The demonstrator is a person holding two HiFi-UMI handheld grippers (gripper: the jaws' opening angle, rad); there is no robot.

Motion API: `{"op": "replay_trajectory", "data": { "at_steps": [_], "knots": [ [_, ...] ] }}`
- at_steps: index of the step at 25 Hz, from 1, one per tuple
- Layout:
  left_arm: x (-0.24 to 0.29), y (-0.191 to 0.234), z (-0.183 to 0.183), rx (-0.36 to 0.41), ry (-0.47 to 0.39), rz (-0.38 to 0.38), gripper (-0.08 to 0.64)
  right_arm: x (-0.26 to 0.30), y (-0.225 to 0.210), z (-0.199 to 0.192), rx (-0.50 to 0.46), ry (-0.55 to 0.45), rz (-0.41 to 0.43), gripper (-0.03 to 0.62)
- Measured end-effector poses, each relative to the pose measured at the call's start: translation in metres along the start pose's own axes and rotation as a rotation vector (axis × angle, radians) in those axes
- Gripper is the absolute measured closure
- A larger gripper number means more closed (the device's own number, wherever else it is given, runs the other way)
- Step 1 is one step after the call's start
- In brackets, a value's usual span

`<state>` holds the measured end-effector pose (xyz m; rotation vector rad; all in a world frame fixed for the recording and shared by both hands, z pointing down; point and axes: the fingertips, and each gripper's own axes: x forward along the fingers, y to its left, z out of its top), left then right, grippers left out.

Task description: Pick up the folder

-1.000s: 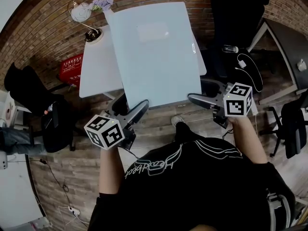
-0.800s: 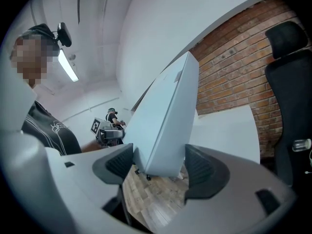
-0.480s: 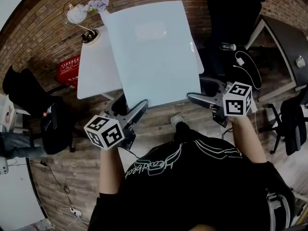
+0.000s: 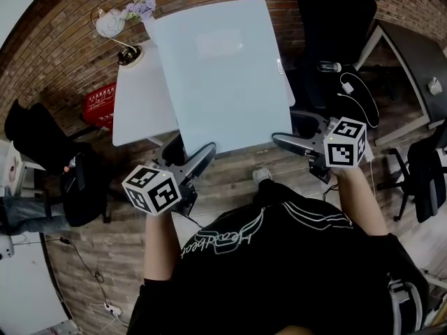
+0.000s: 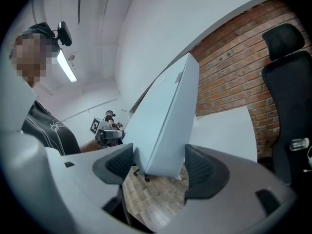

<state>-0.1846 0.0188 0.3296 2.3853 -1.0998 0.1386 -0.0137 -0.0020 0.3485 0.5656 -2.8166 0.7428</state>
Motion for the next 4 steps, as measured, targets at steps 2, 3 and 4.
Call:
{"op": "replay_trajectory", "data": {
  "at_steps": [2,3,4],
  "knots": [
    [0.0008,-0.0001,0.0011,0.002,0.002,-0.001,0.198,-0.0005,-0.0007,0.0004,0.001,0.0,-0.003,0.307],
    [0.001,-0.0001,0.0014,0.003,0.003,-0.001,0.198,-0.0005,-0.0011,0.0004,0.003,-0.001,-0.003,0.307],
    [0.0011,-0.0001,0.0017,0.003,0.004,-0.002,0.198,-0.0004,-0.0015,0.0002,0.005,-0.002,-0.004,0.308]
  ]
}}
